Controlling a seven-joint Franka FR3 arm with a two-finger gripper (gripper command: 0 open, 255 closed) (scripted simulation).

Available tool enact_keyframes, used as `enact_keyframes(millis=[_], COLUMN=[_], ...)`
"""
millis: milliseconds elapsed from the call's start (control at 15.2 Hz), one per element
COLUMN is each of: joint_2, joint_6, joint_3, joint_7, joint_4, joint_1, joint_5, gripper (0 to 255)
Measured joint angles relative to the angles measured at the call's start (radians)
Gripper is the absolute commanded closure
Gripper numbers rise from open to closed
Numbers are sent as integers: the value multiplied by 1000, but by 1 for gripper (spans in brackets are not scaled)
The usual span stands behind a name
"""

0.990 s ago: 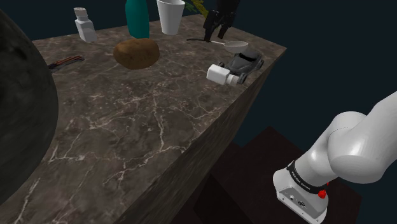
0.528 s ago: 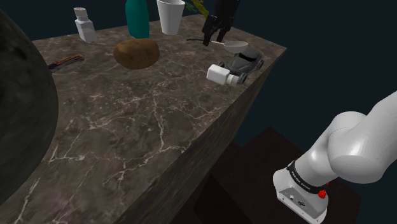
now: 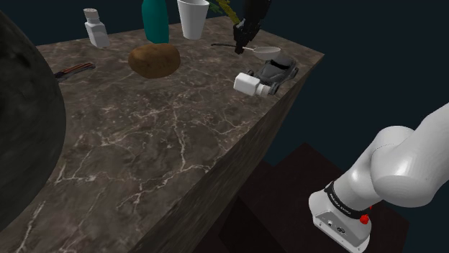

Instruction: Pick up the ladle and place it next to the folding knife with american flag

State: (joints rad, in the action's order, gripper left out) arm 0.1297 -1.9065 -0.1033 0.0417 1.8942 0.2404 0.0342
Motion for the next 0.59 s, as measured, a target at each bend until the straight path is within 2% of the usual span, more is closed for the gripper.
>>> enact_keyframes(millis=[264, 594], joint_2=[0, -4], joint_6=[0, 53], joint_3=[0, 0], joint_7=[0, -3], joint_4=[0, -58], joint_1=[0, 0], joint_5=[0, 0], gripper=[255, 255])
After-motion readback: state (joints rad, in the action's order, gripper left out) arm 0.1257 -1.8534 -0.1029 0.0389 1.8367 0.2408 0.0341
